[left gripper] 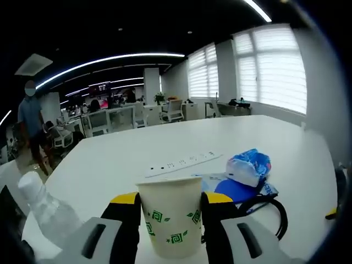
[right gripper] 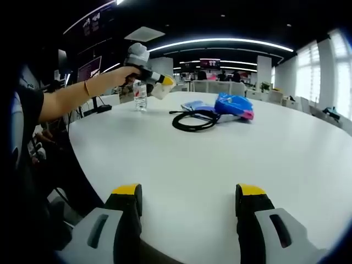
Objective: Arrange the tabletop items into an orderly group along one side of the table until the central work area is clear of visible clutter.
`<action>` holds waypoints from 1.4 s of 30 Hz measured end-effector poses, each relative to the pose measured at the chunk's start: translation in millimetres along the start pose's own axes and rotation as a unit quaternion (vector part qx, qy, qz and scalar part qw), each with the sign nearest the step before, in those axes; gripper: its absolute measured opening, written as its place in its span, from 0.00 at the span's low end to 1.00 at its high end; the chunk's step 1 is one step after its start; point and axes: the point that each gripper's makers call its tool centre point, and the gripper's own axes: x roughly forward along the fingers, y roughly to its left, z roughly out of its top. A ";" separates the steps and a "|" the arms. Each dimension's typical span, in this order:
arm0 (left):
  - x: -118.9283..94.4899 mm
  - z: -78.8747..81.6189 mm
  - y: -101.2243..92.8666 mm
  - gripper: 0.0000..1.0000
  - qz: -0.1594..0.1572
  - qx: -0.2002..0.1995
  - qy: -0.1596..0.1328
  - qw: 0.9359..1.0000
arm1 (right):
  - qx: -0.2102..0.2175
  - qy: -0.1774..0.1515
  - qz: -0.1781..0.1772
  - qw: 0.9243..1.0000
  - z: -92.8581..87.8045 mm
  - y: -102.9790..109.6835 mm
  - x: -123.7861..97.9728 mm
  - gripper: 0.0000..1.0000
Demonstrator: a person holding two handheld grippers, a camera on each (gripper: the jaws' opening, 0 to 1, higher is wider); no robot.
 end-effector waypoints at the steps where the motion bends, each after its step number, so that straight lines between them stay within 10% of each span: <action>1: -2.0 3.1 0.3 0.43 0.000 0.006 -0.009 1.000 | -0.002 -0.001 0.000 1.000 1.3 0.5 -0.3 0.66; 19: -20.9 27.0 1.0 0.43 -0.031 -0.009 -0.171 0.985 | -0.013 0.002 0.008 1.000 3.6 7.7 0.0 0.66; 42: -34.3 0.9 19.4 0.42 -0.020 0.039 -0.202 0.978 | -0.020 0.017 0.015 1.000 -0.8 13.5 7.2 0.66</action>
